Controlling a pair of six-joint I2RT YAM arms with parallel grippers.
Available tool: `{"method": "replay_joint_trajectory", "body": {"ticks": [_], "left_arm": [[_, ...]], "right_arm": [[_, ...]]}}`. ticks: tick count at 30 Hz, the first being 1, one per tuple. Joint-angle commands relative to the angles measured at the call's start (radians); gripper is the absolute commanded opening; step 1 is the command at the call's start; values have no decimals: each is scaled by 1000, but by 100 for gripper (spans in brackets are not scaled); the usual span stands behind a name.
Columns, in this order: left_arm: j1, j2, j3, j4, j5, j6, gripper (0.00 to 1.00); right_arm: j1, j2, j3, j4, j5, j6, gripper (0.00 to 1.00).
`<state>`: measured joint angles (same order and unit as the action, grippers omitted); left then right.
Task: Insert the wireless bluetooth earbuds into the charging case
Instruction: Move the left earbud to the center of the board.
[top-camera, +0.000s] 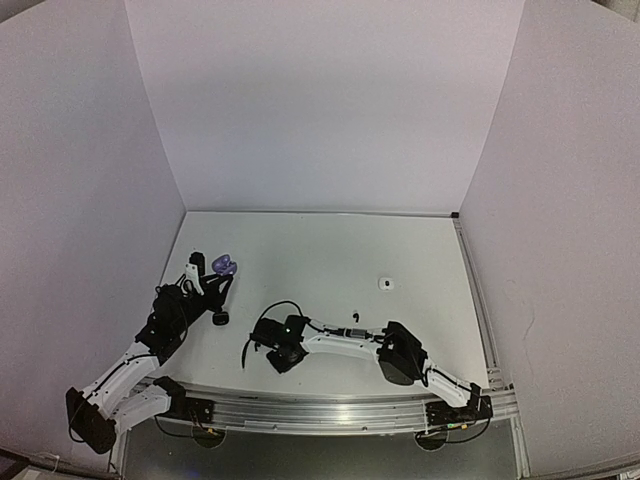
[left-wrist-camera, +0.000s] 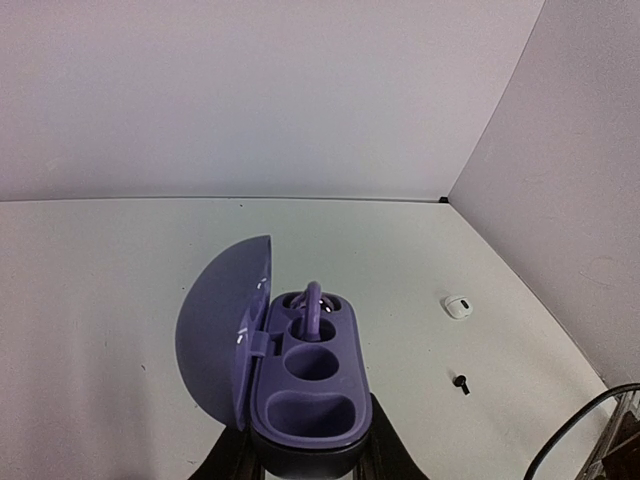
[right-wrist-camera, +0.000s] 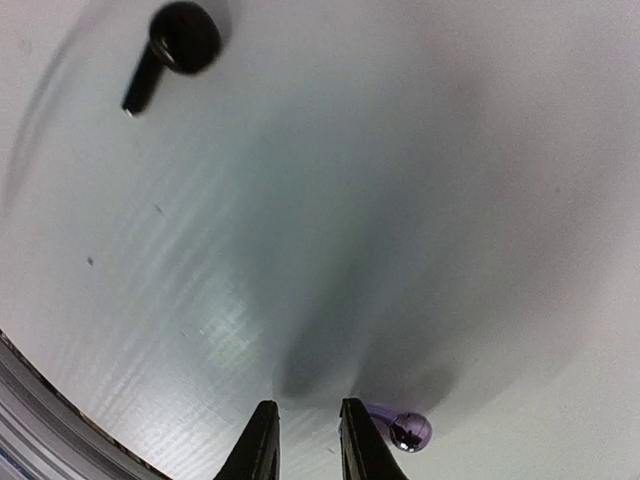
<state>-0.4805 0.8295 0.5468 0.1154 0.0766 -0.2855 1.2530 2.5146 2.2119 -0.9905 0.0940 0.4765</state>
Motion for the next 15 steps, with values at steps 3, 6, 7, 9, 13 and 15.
{"method": "replay_joint_trajectory", "body": {"ticks": [3, 6, 7, 9, 13, 15], "left_arm": [[5, -6, -10, 47, 12, 0, 0], [5, -8, -9, 47, 13, 0, 0], [5, -8, -8, 47, 14, 0, 0], [5, -9, -8, 46, 15, -1, 0], [5, -8, -8, 45, 21, -2, 0], [5, -8, -9, 47, 20, -3, 0]], "right_arm": [[-1, -105, -90, -116, 19, -10, 20], [-1, -110, -82, -125, 24, -10, 19], [-1, -111, -75, -129, 32, -10, 19], [-1, -112, -58, -144, 60, -8, 18], [-2, -109, -49, -158, 93, -9, 19], [-2, -98, -52, -169, 94, -4, 18]]}}
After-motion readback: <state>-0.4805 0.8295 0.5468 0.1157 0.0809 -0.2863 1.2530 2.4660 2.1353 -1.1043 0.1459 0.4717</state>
